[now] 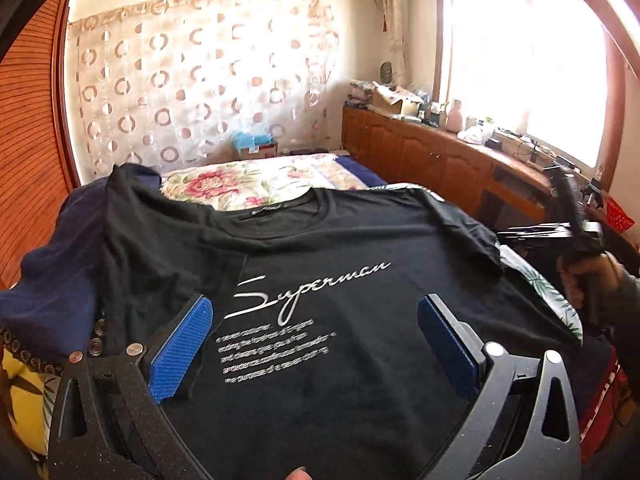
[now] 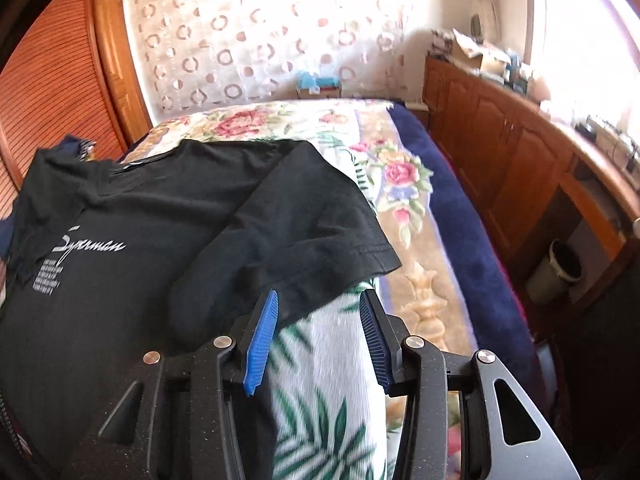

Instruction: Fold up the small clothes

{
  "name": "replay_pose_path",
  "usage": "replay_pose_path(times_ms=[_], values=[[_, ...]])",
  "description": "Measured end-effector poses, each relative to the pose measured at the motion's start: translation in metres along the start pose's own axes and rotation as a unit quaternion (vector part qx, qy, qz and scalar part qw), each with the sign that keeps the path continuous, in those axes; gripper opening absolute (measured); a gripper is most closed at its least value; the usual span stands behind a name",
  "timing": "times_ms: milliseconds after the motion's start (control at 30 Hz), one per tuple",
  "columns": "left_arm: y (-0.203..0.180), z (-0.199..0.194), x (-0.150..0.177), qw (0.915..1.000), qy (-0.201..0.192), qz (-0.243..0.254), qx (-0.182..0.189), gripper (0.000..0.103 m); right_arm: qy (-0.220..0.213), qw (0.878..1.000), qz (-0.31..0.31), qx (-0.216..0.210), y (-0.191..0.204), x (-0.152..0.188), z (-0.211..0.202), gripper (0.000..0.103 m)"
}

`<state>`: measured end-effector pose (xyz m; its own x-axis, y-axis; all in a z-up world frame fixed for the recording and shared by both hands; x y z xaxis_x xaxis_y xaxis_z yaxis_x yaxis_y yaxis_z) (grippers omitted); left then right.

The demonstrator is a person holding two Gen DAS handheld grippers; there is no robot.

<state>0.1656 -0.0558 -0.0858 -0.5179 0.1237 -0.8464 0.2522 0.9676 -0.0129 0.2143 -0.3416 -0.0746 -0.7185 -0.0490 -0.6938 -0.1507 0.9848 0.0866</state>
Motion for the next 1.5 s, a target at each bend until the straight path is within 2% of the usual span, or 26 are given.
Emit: replay_pose_path(times_ms=[100, 167, 267, 367, 400, 433, 467, 500, 600, 733, 867, 1000, 1067, 1100, 1233, 1367, 1500], values=[[-0.007, -0.001, 0.000, 1.0000, -0.004, -0.004, -0.002, 0.103, 0.019, 1.000, 0.009, 0.006, -0.004, -0.013, 0.023, 0.044], [-0.011, 0.003, 0.003, 0.9997, 0.002, -0.014, 0.019, 0.103, 0.032, 0.999, 0.019, 0.009, -0.005, -0.014, 0.035, 0.044], [-0.018, 0.004, 0.010, 0.9995, 0.011, -0.015, 0.024, 0.103, 0.036, 0.998, 0.042, -0.006, -0.007, -0.019, 0.033, 0.044], [-0.019, 0.001, 0.015, 0.9996, 0.013, -0.013, 0.020, 0.103, 0.034, 0.998, 0.042, -0.016, -0.006, -0.021, 0.031, 0.038], [-0.018, 0.000, 0.016, 0.9996, 0.012, -0.013, 0.020, 0.103, 0.031, 0.999, 0.035, -0.013, -0.006, -0.021, 0.031, 0.032], [-0.017, -0.001, 0.017, 0.9996, 0.012, -0.014, 0.020, 0.103, 0.026, 0.999, 0.024, 0.000, -0.007, -0.024, 0.029, 0.012], [-0.016, -0.003, 0.019, 0.9996, 0.012, -0.015, 0.020, 0.103, 0.017, 1.000, 0.011, 0.020, -0.008, -0.024, 0.027, 0.003], [-0.016, -0.004, 0.020, 0.9996, 0.012, -0.015, 0.019, 0.103, 0.011, 0.999, 0.001, 0.030, -0.008, -0.025, 0.025, 0.004], [-0.011, -0.004, 0.024, 0.9996, 0.013, -0.020, 0.013, 0.103, -0.015, 1.000, -0.009, 0.026, -0.002, -0.029, 0.012, 0.004], [-0.005, -0.004, 0.027, 0.9996, 0.016, -0.024, 0.005, 0.103, -0.049, 0.998, -0.035, 0.000, 0.024, -0.039, -0.009, 0.004], [0.000, -0.005, 0.029, 0.9993, 0.015, -0.033, 0.005, 0.103, -0.072, 0.992, -0.095, -0.039, 0.084, -0.051, -0.031, 0.004], [0.000, -0.006, 0.029, 0.9993, 0.015, -0.033, 0.005, 0.103, -0.089, 0.980, -0.149, -0.097, 0.156, -0.057, -0.050, 0.004], [0.000, -0.007, 0.029, 0.9993, 0.016, -0.032, 0.005, 0.103, -0.088, 0.978, -0.165, -0.094, 0.178, -0.057, -0.052, 0.022], [0.000, -0.007, 0.030, 0.9994, 0.016, -0.031, 0.005, 0.103, -0.085, 0.978, -0.170, -0.090, 0.185, -0.056, -0.051, 0.034], [0.002, -0.010, 0.031, 0.9994, 0.015, -0.030, 0.002, 0.103, -0.079, 0.978, -0.175, -0.081, 0.183, -0.050, -0.044, 0.036], [0.006, -0.009, 0.031, 0.9993, 0.015, -0.034, 0.001, 0.103, -0.056, 0.985, -0.150, -0.061, 0.156, -0.051, -0.023, 0.036], [0.011, -0.008, 0.030, 0.9991, 0.014, -0.039, -0.003, 0.103, -0.030, 0.988, -0.140, -0.054, 0.151, -0.053, -0.003, 0.036]])
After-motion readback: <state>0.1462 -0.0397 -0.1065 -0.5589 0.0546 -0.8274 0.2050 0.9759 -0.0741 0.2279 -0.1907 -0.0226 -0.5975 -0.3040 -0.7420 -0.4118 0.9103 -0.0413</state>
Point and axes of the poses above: each gripper's, at about its wrist camera, not at the fingertips, and z roughly the way its jaws point, y to its left, x to its underside, the point moved 5 cm from there along z, roughly the way its jaws point, and after that the axes turned 2 degrees about -x, right-handed, at the moved point
